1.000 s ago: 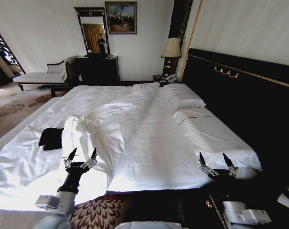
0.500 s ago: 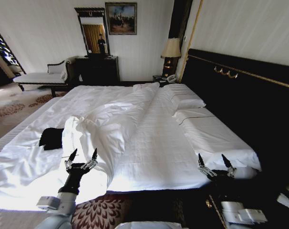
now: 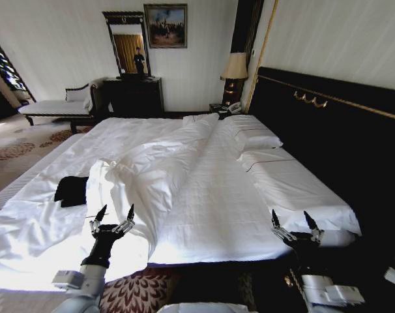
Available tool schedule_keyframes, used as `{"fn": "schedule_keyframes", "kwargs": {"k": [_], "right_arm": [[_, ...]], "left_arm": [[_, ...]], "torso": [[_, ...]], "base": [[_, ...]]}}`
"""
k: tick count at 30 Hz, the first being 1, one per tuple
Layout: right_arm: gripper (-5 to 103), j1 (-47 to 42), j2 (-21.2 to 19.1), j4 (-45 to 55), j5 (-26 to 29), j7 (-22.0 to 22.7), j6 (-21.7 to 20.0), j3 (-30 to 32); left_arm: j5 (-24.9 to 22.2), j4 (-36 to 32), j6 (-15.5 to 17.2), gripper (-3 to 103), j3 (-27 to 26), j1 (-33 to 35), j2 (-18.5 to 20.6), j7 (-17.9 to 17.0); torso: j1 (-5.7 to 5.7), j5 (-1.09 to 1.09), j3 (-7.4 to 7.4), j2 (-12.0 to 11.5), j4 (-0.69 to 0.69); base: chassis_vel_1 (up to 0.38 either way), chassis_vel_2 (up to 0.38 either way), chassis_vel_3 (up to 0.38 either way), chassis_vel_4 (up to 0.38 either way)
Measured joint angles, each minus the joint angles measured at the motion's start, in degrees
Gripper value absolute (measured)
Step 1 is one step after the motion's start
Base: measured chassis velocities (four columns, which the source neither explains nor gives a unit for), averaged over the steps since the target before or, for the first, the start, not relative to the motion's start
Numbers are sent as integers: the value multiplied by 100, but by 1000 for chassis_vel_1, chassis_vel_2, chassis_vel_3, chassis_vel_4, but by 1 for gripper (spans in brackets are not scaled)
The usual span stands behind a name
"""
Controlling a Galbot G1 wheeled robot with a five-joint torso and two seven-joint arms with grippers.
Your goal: Fold the clothes on the bed.
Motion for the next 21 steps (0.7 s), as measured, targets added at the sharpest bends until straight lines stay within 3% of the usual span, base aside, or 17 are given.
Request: {"fn": "schedule_keyframes", "kwargs": {"k": [21], "right_arm": [[100,6,-23,-40,-18,-104,61,-26]], "left_arm": [[53,-17,-1,100,-24,12,-7,-8]], "torso": [[1,0,0,-1,0]], "base": [[-2,109,-2,-113]]}}
